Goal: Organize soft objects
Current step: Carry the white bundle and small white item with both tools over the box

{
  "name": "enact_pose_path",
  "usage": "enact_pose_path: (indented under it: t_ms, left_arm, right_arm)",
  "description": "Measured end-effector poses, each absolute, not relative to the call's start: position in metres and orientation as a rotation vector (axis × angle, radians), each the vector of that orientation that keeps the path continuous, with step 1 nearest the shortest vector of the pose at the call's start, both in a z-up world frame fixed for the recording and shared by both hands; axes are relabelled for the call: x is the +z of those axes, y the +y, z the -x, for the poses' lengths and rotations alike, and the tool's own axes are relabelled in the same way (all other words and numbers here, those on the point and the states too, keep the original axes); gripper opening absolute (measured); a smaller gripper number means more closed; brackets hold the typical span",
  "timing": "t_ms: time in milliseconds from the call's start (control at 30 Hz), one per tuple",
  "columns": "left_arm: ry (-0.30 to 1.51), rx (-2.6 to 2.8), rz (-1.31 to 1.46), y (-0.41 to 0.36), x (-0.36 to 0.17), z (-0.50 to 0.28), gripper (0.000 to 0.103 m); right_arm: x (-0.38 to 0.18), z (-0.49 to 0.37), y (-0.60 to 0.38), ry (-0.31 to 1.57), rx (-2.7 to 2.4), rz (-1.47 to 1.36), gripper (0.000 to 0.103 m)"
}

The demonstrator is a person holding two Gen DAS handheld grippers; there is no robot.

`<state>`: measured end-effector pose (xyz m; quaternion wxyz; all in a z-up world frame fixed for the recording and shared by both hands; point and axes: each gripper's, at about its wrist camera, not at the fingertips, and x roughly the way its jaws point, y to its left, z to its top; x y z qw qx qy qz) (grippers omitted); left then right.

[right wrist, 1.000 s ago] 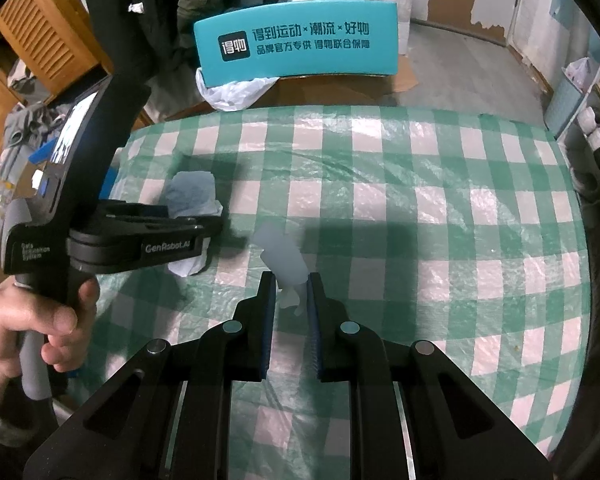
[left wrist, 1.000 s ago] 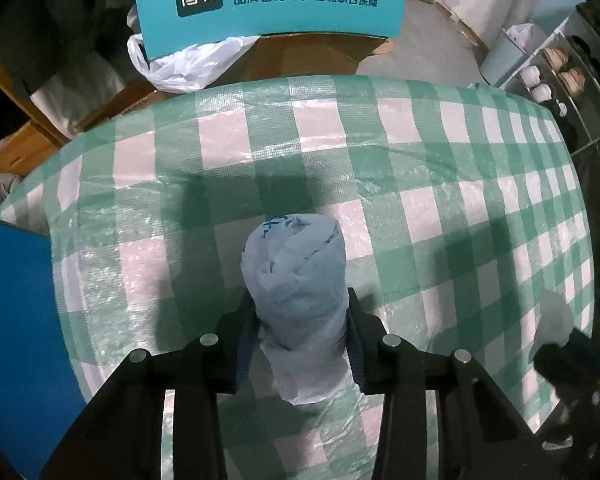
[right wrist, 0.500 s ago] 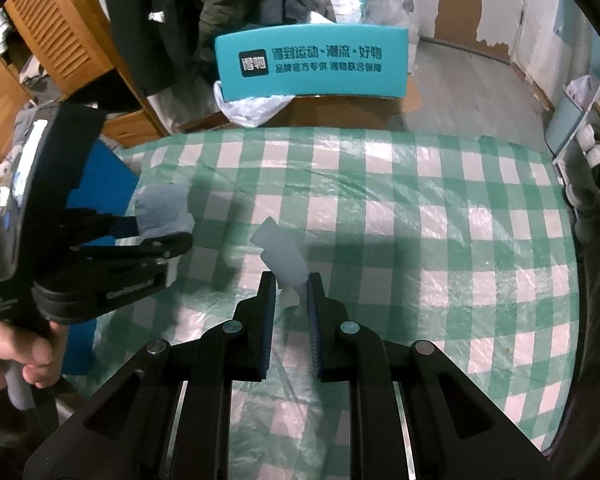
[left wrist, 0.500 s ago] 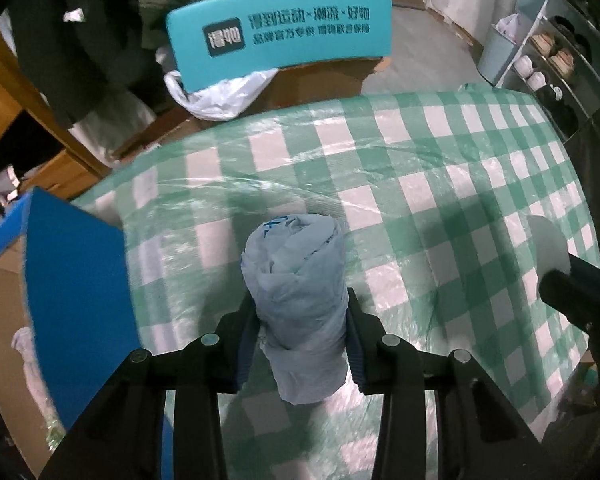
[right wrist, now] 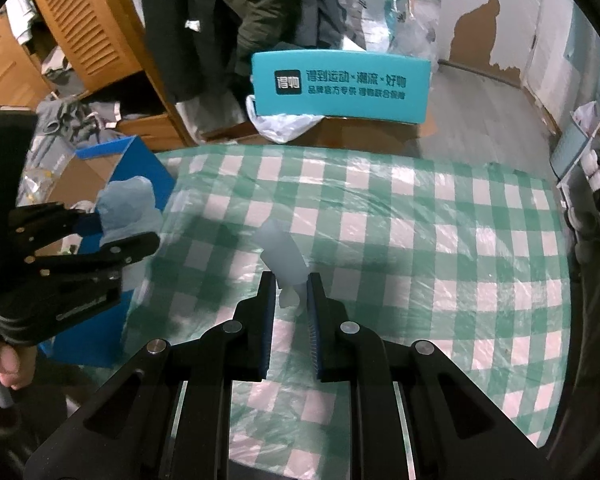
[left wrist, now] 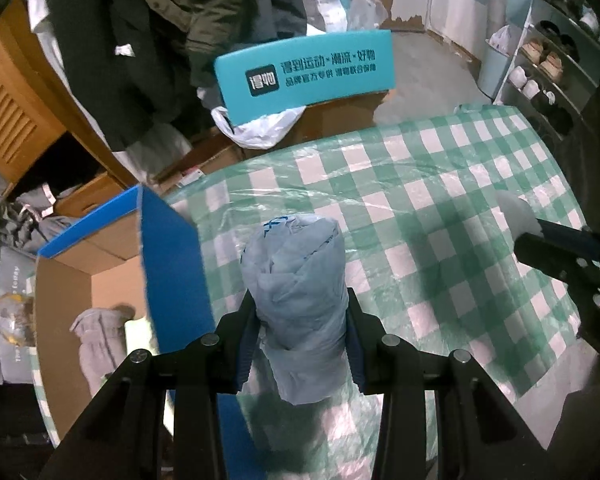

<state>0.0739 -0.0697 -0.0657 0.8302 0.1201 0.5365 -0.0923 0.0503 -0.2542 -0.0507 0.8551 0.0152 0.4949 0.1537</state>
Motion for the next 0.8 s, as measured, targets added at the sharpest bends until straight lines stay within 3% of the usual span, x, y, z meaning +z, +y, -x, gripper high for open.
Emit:
enact_pose_path:
  t_ms: [800]
  left_arm:
    - [1.01, -0.119, -0.237, -0.01, -0.016, -0.016, 0.039]
  right_arm:
    - [-0.012, -0.03, -0.172, 0.988, 0.473, 0.035, 0.014]
